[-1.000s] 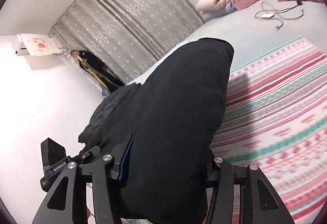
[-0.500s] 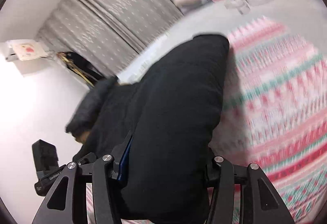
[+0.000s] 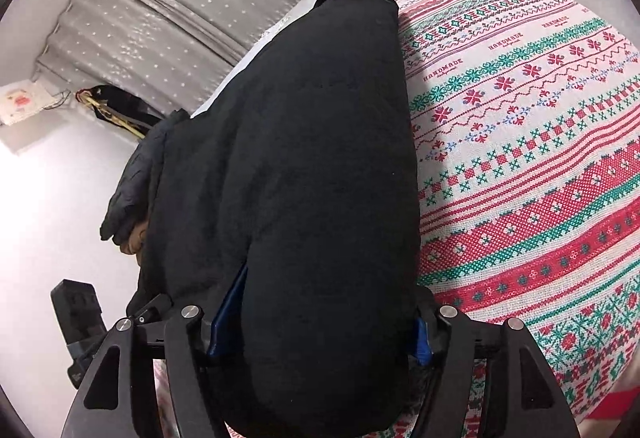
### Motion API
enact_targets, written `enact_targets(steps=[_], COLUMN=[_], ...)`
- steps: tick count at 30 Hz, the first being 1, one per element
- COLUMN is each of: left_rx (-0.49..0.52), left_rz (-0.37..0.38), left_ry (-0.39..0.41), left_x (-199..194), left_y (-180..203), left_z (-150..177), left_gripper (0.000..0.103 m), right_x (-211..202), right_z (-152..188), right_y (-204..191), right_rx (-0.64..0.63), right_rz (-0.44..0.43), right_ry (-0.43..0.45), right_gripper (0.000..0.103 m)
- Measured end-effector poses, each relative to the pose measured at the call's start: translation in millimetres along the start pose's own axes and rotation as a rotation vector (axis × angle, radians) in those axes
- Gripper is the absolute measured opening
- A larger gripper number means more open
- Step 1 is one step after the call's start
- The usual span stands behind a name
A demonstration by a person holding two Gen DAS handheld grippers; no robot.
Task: Fold large clothes
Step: 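Lift the folded black coat with both grippers and carry it away from the stack, then lower the folded coat onto the blanket with both grippers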
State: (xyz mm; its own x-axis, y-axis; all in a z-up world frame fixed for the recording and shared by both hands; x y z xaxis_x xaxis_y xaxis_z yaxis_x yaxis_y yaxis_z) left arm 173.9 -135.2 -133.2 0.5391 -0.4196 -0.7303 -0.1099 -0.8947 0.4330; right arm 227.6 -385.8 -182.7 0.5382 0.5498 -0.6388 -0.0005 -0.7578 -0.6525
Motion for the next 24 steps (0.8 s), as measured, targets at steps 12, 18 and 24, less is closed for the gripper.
enact_targets(steps=[12,18,24], left_rx=[0.054,0.124,0.118], left_rz=[0.075,0.111,0.115], left_ry=[0.004,-0.009,-0.025], left_x=[15,35,67], left_y=[43,84,91], left_z=[-4,-14,-7], left_gripper=[0.050,0.048,0.050], right_x=[-35,-69,-75], right_z=[-29,-50,-59], right_y=[-13,4,42], right_rx=[-0.098,-0.087,-0.038], right_rz=[0.055,0.098,0.137], right_ry=[0.116,0.203,0.219], right_gripper=[0.053,0.053,0.053])
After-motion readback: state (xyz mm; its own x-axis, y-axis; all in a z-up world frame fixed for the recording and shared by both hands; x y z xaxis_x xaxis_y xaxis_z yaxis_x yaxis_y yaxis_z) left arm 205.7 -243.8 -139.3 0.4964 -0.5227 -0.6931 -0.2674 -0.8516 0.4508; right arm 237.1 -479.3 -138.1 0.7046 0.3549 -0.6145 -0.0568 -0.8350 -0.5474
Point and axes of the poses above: each gripper's, at about its wrist camera, not at the fingertips, and x roughly the way its jaws point, y to its right, z to its underside, the point moved 8 cm from there along x, roughly the way its jaws point, and after that the axes turned 1 degree about x, right-handed, at the moved point
